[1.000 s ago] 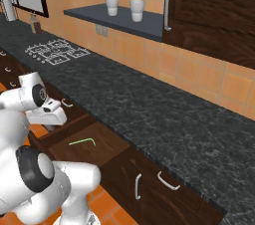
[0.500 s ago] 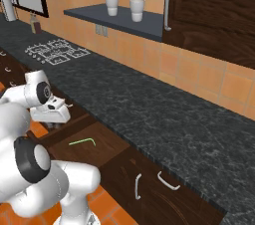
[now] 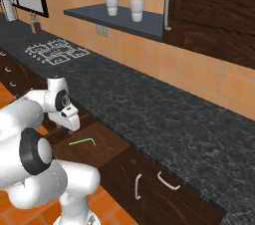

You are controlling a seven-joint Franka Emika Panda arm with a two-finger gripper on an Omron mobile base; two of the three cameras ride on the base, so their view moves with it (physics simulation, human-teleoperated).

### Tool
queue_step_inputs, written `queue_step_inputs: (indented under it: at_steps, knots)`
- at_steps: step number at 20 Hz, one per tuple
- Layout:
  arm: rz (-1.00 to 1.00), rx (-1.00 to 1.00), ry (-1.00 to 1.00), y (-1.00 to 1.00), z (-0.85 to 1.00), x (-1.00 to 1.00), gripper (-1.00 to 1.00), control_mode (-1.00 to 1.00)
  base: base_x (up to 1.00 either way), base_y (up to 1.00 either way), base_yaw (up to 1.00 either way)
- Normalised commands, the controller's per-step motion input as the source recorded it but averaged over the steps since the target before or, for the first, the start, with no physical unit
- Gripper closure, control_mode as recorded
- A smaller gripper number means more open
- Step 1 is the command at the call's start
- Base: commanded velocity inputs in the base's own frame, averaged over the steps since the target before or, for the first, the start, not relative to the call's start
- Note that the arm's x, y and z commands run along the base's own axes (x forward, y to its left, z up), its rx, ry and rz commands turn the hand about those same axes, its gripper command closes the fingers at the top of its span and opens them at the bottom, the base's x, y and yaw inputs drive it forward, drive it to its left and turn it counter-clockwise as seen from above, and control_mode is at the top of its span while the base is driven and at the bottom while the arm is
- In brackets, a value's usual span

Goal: Take a straw from the drawer in front and place it inside the glass cup on the dining counter.

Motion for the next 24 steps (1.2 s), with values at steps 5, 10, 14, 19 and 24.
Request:
queue_step_inputs:
  at_steps: [5,10,14,19,24]
  knots:
    - [-0.47,-0.04,0.01,0.03,-0.46,0.48,-1.00,-1.00,0.00,0.00,0.00]
    - [-0.07,0.00,0.08,0.00,-0.02,0.05,-1.00,-1.00,0.00,0.00,0.00]
    - [-0.01,0.00,-0.04,0.00,-0.27,0.14,-1.00,-1.00,0.00,0.00,0.00]
    - [-0.04,0.00,-0.02,-0.07,-0.41,0.43,-1.00,-1.00,0.00,0.00,0.00]
    - [-0.05,0.00,-0.01,-0.02,-0.45,0.44,-1.00,-1.00,0.00,0.00,0.00]
